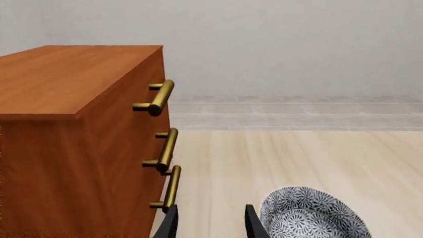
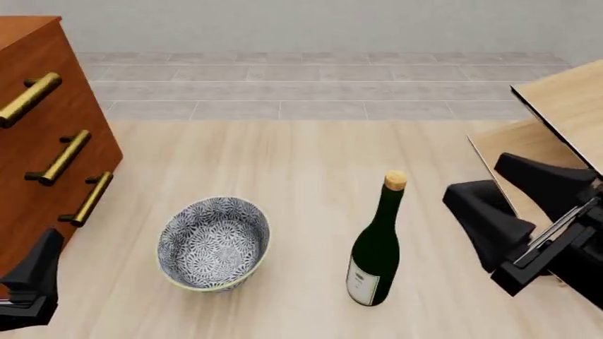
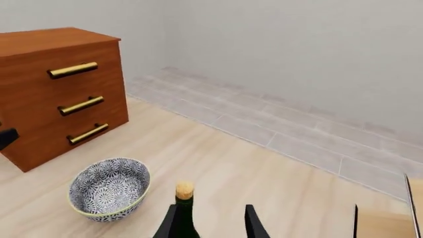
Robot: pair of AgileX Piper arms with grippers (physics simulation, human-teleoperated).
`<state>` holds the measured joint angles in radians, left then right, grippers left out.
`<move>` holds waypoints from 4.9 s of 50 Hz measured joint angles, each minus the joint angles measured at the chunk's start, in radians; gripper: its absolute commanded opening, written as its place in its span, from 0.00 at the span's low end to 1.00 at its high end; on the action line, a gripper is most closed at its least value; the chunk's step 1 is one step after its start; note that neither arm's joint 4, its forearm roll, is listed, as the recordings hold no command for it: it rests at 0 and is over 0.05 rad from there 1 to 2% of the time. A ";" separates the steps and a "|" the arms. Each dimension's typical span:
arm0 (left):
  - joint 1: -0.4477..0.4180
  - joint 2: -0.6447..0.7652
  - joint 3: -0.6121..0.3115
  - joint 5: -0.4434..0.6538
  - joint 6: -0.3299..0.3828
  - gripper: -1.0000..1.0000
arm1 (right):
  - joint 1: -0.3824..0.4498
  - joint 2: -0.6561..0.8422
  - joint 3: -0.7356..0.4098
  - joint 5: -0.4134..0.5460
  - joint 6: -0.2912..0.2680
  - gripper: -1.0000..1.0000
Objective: Put the wine bottle on the wine rack.
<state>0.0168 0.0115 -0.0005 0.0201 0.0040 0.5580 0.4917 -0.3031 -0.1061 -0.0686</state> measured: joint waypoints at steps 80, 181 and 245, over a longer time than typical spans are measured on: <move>-0.007 -0.009 0.000 0.028 -0.003 1.00 | 0.098 0.382 0.028 -0.363 0.031 1.00; 0.004 -0.011 0.000 0.040 -0.012 1.00 | 0.080 0.504 0.073 -0.501 0.079 0.00; -0.015 -0.011 0.000 0.012 -0.015 1.00 | 0.015 0.380 -0.118 -0.217 0.017 0.00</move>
<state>0.0014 0.0006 -0.0003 0.0323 -0.0105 0.5731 0.8717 -0.4212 -0.3236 -0.0520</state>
